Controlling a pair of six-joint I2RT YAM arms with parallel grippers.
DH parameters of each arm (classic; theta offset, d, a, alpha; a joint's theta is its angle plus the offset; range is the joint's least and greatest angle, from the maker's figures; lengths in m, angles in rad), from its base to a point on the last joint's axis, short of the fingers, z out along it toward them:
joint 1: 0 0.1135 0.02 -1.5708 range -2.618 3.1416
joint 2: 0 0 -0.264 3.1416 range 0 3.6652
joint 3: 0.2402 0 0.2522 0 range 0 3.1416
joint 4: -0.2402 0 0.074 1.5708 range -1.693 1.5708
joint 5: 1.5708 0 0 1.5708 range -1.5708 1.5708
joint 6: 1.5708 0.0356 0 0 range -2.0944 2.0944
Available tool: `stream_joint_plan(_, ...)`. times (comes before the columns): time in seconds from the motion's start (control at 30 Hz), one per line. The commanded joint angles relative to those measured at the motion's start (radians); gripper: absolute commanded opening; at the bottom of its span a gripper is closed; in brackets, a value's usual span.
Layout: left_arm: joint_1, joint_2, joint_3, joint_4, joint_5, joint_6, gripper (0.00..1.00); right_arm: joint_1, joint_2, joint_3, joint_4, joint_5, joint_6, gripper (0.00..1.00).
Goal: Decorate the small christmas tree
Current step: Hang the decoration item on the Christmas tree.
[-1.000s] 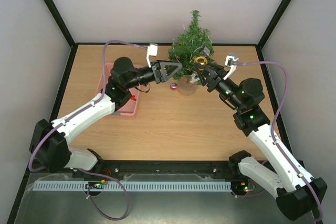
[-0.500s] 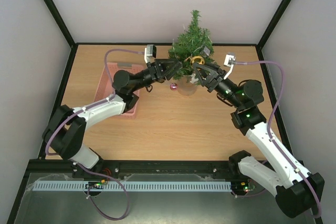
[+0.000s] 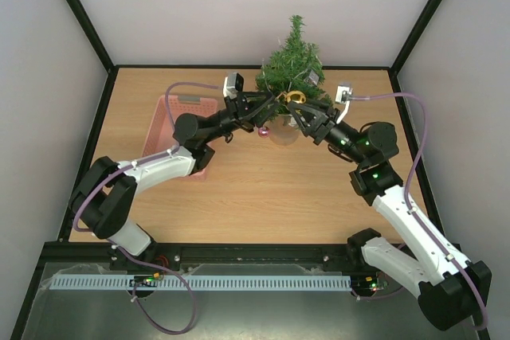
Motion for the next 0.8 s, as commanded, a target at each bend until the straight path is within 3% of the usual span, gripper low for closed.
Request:
stream_joint_plan(0.0, -0.006, -0.003, -0.006, 0.133, -0.006, -0.054, 0.45, -0.001, 0.000, -0.011, 0.042, -0.044, -0.025, 0.36)
stream_joint_plan(0.33, 0.008, -0.041, -0.006, 0.041, 0.011, 0.025, 0.40, -0.001, -0.022, -0.042, 0.015, -0.060, -0.057, 0.36)
stream_joint_plan(0.57, 0.010, -0.053, -0.015, 0.014, 0.022, 0.079, 0.20, -0.001, -0.024, -0.040, -0.024, -0.058, -0.096, 0.36)
stream_joint_plan(0.77, 0.019, -0.059, 0.006, -0.107, 0.049, 0.182, 0.03, -0.001, -0.024, -0.038, -0.021, -0.045, -0.116, 0.36)
